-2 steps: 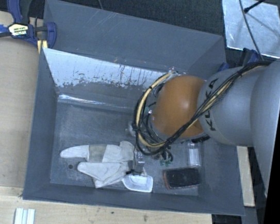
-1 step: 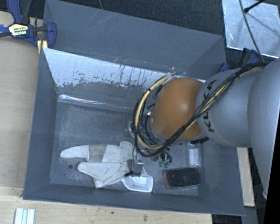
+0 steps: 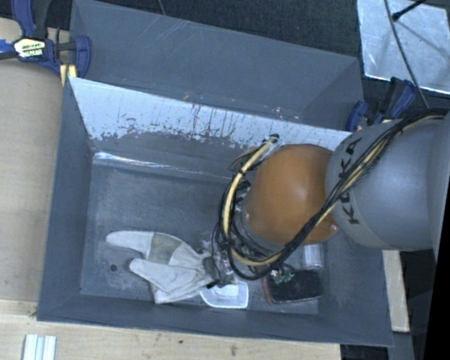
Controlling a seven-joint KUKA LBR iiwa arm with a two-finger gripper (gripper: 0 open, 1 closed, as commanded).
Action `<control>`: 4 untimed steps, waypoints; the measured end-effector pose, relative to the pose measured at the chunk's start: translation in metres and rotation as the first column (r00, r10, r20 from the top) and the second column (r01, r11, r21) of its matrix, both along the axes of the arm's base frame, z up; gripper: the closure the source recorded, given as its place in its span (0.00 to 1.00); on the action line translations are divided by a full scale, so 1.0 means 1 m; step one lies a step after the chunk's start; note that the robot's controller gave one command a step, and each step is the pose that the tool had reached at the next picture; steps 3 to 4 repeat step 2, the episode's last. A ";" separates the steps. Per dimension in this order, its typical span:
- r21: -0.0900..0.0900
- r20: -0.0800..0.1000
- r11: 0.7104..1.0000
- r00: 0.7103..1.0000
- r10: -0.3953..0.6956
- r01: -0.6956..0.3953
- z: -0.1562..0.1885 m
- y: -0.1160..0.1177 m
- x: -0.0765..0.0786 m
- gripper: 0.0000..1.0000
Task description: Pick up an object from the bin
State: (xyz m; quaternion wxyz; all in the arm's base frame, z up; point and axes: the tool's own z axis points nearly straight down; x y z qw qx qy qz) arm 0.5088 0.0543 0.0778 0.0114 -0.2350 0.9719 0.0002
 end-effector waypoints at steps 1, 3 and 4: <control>0.000 0.000 1.000 1.000 0.000 0.000 0.000 0.000 0.000 1.00; -0.005 -0.019 1.000 0.999 -0.028 0.028 0.146 -0.018 -0.017 1.00; -0.005 -0.019 1.000 0.999 -0.028 0.028 0.146 -0.018 -0.017 1.00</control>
Offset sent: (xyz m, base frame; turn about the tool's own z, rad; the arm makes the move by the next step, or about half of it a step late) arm -0.0176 -0.0176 0.1462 0.0262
